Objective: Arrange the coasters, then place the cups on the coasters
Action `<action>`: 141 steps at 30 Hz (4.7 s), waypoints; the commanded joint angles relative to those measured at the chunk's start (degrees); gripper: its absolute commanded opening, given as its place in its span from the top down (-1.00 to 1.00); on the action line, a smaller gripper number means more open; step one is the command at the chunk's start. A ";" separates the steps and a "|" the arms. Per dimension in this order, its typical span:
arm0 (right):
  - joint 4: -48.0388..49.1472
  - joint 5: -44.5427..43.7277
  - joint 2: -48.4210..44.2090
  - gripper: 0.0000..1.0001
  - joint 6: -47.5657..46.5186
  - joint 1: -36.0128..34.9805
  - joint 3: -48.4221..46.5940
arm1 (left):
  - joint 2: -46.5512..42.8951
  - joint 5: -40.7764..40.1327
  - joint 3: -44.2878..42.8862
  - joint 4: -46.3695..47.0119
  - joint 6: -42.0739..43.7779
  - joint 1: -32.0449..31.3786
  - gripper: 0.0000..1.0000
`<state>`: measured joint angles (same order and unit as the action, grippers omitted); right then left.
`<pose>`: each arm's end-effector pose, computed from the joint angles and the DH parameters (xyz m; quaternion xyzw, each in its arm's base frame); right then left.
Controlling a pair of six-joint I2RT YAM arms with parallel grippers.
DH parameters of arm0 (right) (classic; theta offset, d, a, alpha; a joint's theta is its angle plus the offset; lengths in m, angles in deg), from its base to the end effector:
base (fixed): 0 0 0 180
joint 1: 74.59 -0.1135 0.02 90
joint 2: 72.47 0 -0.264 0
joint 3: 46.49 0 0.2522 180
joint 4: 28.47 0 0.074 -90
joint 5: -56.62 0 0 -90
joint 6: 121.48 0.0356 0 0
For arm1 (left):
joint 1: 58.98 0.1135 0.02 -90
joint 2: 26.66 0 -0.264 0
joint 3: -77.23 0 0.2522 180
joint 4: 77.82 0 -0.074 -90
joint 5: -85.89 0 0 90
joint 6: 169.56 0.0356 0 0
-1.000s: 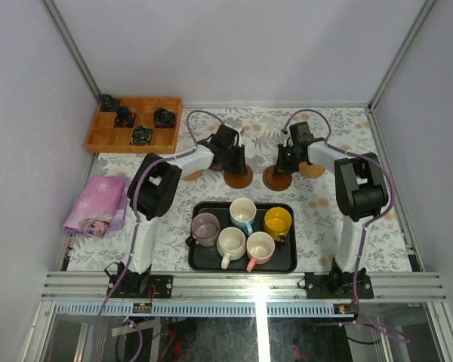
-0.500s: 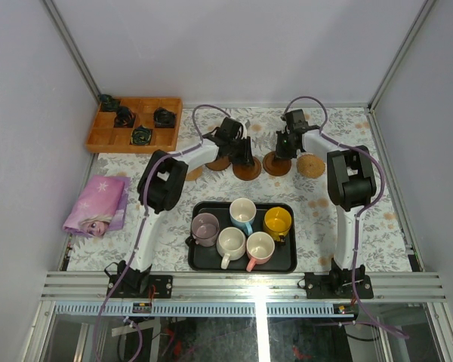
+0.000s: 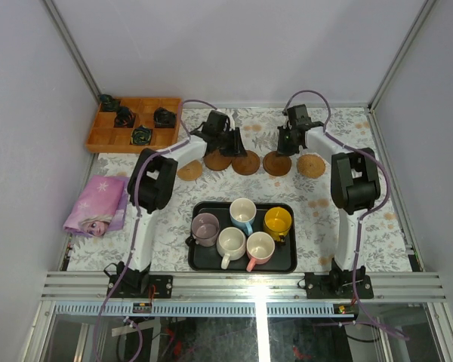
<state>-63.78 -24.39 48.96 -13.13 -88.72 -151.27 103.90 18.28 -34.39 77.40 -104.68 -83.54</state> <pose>0.4511 0.1193 0.1805 0.0092 0.9428 0.1620 0.2912 0.4559 -0.2233 0.1583 0.0719 0.9024 -0.3240 0.2748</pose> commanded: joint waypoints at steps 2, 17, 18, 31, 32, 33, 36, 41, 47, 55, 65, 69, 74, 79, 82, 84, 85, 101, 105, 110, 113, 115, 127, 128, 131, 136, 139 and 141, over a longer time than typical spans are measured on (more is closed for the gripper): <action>0.82 -1.39 -7.20 0.82 -2.20 0.07 -2.73 | -9.07 0.54 3.49 7.16 -0.36 0.74 0.47; 1.09 -6.29 -13.77 1.00 -3.00 1.46 3.34 | -13.10 -18.15 11.53 2.86 4.22 3.43 0.74; 1.25 -6.68 -14.18 1.00 -2.90 1.74 3.88 | -12.51 -18.25 11.25 2.66 4.33 3.57 0.76; 1.94 -7.06 -17.27 1.00 -1.58 6.24 9.44 | -7.04 -18.40 9.38 -0.12 5.23 4.08 0.75; 1.94 -6.90 -17.32 1.00 -1.56 6.51 9.52 | -7.21 -18.61 9.95 0.00 5.21 4.03 0.75; 1.94 -6.86 -17.37 1.00 -1.57 6.64 9.64 | -7.38 -18.95 10.51 0.02 5.22 4.07 0.75; 1.86 -6.88 -17.28 1.00 -1.56 6.93 9.82 | -7.50 -19.62 11.74 -0.54 5.42 4.08 0.75; 1.48 -7.05 -17.10 1.00 -1.56 7.18 9.80 | -9.20 -20.87 15.06 -0.90 5.39 4.16 0.76; 1.28 -7.63 -17.03 1.00 -1.22 7.41 9.93 | -11.58 -21.53 18.86 -1.42 5.49 4.51 0.78; 0.80 -7.77 -16.06 1.00 -0.52 7.84 9.56 | -13.12 -21.34 20.09 -2.16 5.59 4.67 0.79; 0.29 -9.34 -16.57 1.00 -1.66 7.98 9.60 | -17.99 -19.66 16.65 0.85 6.71 5.09 0.66; -0.72 -11.26 -16.46 0.99 -1.81 8.59 9.63 | -21.76 -20.34 15.69 0.79 7.16 6.14 0.62; -0.49 -10.88 -15.47 1.00 -1.33 10.12 10.99 | -25.22 -21.63 19.39 1.40 4.86 8.04 0.60; -0.56 -11.40 -14.36 1.00 -1.72 11.13 11.63 | -26.28 -23.15 24.62 1.66 3.10 9.88 0.64; -0.70 -11.43 -13.72 1.00 -1.78 11.78 11.91 | -25.95 -25.46 25.80 0.41 3.10 10.34 0.67; -0.90 -11.45 -13.16 1.00 -1.84 12.14 11.96 | -25.43 -26.36 25.96 -0.93 2.75 10.66 0.69; -1.06 -11.45 -12.87 1.00 -1.84 12.28 11.95 | -25.16 -26.61 25.99 -1.34 2.46 10.77 0.71; -1.49 -10.89 -9.82 1.00 -2.29 12.99 14.14 | -22.22 -28.55 29.24 -4.09 1.35 11.80 0.78; -1.21 -10.17 -9.67 1.00 -2.18 13.01 14.67 | -20.83 -28.82 29.28 -4.01 0.96 11.86 0.78; -1.20 -9.88 -9.15 1.00 -2.37 12.99 14.82 | -18.48 -28.02 28.74 -4.03 -0.27 12.13 0.78; -1.14 -9.60 -8.70 1.00 -2.42 12.99 14.83 | -17.63 -27.93 28.79 -3.68 -0.90 12.45 0.78; -1.21 -9.25 -8.27 1.00 -2.48 12.98 14.59 | -17.04 -28.05 28.71 -3.49 -1.13 12.92 0.78; -2.01 -6.14 -6.24 1.00 -2.95 13.00 13.17 | -15.30 -29.18 26.77 -4.50 -1.26 15.71 0.78; -1.95 -5.86 -6.14 1.00 -2.81 12.99 13.22 | -15.34 -29.28 26.68 -4.53 -1.18 15.83 0.78; -1.97 -5.17 -5.97 1.00 -2.64 12.99 12.92 | -15.40 -29.07 26.49 -4.62 -1.00 16.11 0.78; -3.06 -4.92 -5.92 1.00 -2.38 12.99 12.24 | -15.61 -27.79 26.34 -4.68 -1.07 16.12 0.78; -3.24 -5.24 -6.75 1.00 -2.06 12.92 12.86 | -15.88 -26.97 26.49 -4.62 -0.91 16.12 0.78; -3.40 -5.57 -7.51 1.00 -1.78 12.94 13.51 | -16.16 -26.67 26.50 -4.62 -0.81 16.12 0.78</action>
<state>-65.26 -30.68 41.28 -15.38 -75.68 -137.98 85.85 -8.97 -8.12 75.93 -106.08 -68.19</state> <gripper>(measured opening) 0.010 0.112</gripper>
